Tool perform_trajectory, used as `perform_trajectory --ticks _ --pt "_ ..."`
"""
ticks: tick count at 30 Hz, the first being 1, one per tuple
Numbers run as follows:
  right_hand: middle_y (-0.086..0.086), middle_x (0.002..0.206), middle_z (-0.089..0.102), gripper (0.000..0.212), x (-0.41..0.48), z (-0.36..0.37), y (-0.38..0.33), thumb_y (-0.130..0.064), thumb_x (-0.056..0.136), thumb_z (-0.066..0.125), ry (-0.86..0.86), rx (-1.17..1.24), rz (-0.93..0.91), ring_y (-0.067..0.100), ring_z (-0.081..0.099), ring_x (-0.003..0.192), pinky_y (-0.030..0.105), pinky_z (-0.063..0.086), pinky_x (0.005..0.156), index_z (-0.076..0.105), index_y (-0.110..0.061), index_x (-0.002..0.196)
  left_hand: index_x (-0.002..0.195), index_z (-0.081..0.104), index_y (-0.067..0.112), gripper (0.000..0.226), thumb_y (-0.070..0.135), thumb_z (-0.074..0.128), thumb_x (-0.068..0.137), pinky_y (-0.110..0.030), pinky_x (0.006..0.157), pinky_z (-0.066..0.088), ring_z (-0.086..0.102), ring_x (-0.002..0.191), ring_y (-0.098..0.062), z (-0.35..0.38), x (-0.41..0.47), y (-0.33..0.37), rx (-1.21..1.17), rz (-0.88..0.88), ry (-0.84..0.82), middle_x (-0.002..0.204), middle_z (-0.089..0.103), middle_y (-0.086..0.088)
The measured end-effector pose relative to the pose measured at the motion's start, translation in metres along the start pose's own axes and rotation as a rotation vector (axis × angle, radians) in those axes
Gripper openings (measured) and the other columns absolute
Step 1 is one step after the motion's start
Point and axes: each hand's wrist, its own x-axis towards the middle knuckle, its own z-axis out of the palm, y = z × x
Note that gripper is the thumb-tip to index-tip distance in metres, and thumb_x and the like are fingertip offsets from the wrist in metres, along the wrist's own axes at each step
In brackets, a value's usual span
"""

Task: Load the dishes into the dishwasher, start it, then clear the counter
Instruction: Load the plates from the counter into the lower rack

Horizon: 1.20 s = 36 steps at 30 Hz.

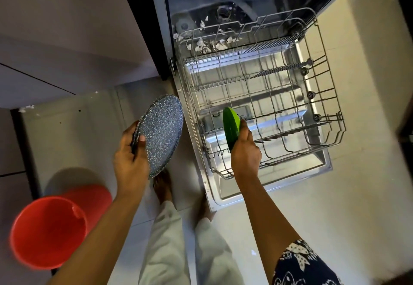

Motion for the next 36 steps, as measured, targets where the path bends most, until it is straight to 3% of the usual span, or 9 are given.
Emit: perform_trajectory --ticks 4,7,12,15,23,28,31,34,36 --pt "0.009 0.153 0.028 0.074 0.005 0.018 -0.009 -0.004 0.093 0.046 -0.062 0.015 -0.078 0.031 0.061 0.108 0.042 0.052 0.08 0.001 -0.017 0.15 0.129 0.052 0.023 0.034 0.023 0.048 0.095 -0.041 0.104 0.043 0.056 0.116 -0.011 0.003 0.002 -0.002 -0.018 -0.008 -0.004 0.123 0.061 0.001" --pt "0.006 0.157 0.016 0.073 0.006 0.033 -0.021 -0.017 0.094 0.045 -0.088 0.041 -0.144 0.031 0.056 0.115 0.04 0.051 0.077 -0.001 -0.016 0.15 0.13 0.052 0.017 0.033 0.017 0.049 0.097 -0.041 0.106 0.042 0.055 0.118 -0.014 0.004 0.004 -0.007 -0.038 -0.038 -0.008 0.126 0.06 -0.004" --pt "0.009 0.158 0.007 0.087 -0.005 0.061 -0.02 -0.027 0.091 0.052 -0.198 0.107 -0.152 0.037 0.044 0.128 0.044 0.05 0.084 -0.013 -0.021 0.148 0.13 0.052 0.015 0.033 0.014 0.05 0.097 -0.035 0.104 0.043 0.056 0.116 -0.014 0.001 0.002 -0.006 -0.016 -0.045 -0.014 0.126 0.06 -0.005" --pt "0.013 0.157 0.007 0.09 -0.003 0.067 -0.018 -0.026 0.09 0.053 -0.232 0.116 -0.137 0.039 0.041 0.129 0.046 0.048 0.086 -0.017 -0.022 0.147 0.131 0.053 0.017 0.033 0.016 0.05 0.098 -0.03 0.1 0.045 0.056 0.113 -0.008 -0.004 0.005 -0.002 0.005 -0.051 -0.018 0.125 0.061 -0.001" --pt "0.02 0.154 0.016 0.079 0.023 0.043 -0.05 -0.013 0.093 0.042 -0.275 -0.073 -0.014 0.041 0.053 0.116 0.044 0.046 0.088 -0.014 -0.014 0.148 0.128 0.054 0.025 0.033 0.02 0.049 0.096 -0.047 0.103 0.043 0.056 0.116 -0.013 -0.007 0.016 -0.009 0.041 -0.03 -0.012 0.122 0.06 0.007" --pt "0.027 0.151 0.019 0.071 0.013 0.02 -0.052 -0.012 0.096 0.038 -0.19 -0.308 -0.188 0.039 0.06 0.106 0.043 0.051 0.08 -0.009 -0.005 0.148 0.13 0.053 0.021 0.034 0.016 0.049 0.097 -0.046 0.103 0.044 0.056 0.116 -0.014 -0.005 0.016 -0.011 0.043 -0.048 -0.016 0.124 0.061 0.002" --pt "0.026 0.153 0.012 0.068 0.01 0.016 -0.04 -0.01 0.096 0.035 -0.199 -0.347 -0.242 0.041 0.055 0.113 0.045 0.051 0.083 -0.009 -0.005 0.147 0.13 0.054 0.02 0.033 0.015 0.049 0.098 -0.044 0.103 0.044 0.056 0.115 -0.013 -0.002 0.015 -0.01 0.029 -0.061 -0.028 0.123 0.061 0.004" --pt "0.027 0.152 0.015 0.072 0.006 0.041 -0.03 -0.019 0.097 0.039 -0.169 -0.368 -0.283 0.039 0.06 0.102 0.041 0.053 0.074 -0.01 -0.004 0.147 0.129 0.054 0.019 0.032 0.014 0.049 0.098 -0.042 0.103 0.044 0.056 0.114 -0.011 0.002 0.017 -0.006 0.024 -0.05 -0.023 0.123 0.061 0.002" --pt "0.027 0.153 0.012 0.074 0.003 0.059 -0.025 -0.022 0.097 0.04 -0.218 -0.304 -0.277 0.042 0.054 0.112 0.044 0.053 0.076 -0.012 -0.007 0.147 0.129 0.054 0.018 0.032 0.012 0.048 0.098 -0.04 0.103 0.044 0.056 0.112 -0.011 0.004 0.018 -0.003 0.007 -0.054 -0.013 0.121 0.061 0.001"
